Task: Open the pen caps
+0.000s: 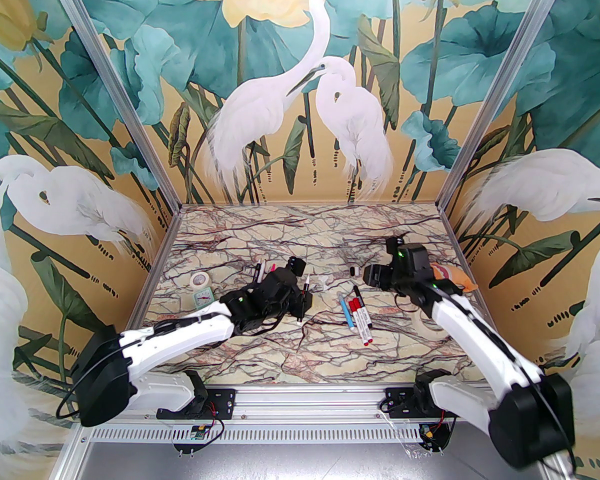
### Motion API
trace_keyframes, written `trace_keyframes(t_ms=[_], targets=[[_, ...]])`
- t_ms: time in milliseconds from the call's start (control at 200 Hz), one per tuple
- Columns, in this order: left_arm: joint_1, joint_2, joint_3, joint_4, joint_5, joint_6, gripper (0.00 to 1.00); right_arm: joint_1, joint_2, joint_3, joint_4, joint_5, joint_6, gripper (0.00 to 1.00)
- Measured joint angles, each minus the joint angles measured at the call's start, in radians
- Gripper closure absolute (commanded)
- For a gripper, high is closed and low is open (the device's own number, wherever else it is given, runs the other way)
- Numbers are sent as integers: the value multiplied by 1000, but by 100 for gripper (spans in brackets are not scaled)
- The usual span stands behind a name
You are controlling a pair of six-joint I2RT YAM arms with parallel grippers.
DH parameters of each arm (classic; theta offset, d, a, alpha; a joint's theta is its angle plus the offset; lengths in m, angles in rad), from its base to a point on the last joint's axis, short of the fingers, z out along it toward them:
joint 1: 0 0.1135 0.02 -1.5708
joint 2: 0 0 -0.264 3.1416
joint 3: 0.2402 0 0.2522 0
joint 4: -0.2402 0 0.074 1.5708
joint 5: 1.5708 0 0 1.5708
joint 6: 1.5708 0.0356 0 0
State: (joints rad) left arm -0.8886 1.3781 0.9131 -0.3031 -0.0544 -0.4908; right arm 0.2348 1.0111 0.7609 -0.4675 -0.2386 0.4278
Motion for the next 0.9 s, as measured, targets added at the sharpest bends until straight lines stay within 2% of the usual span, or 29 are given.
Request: trace_keyframes(t_ms=[185, 450, 700, 900], targets=[[73, 134, 84, -42, -19, 44, 98, 15, -207, -21, -47, -129, 14, 0], [181, 333, 204, -97, -42, 97, 98, 21, -392, -24, -165, -291, 16, 1], [248, 442, 273, -132, -57, 131, 97, 21, -435, -24, -238, -308, 17, 1], [261, 502, 348, -182, -108, 155, 95, 21, -431, -23, -256, -307, 17, 1]])
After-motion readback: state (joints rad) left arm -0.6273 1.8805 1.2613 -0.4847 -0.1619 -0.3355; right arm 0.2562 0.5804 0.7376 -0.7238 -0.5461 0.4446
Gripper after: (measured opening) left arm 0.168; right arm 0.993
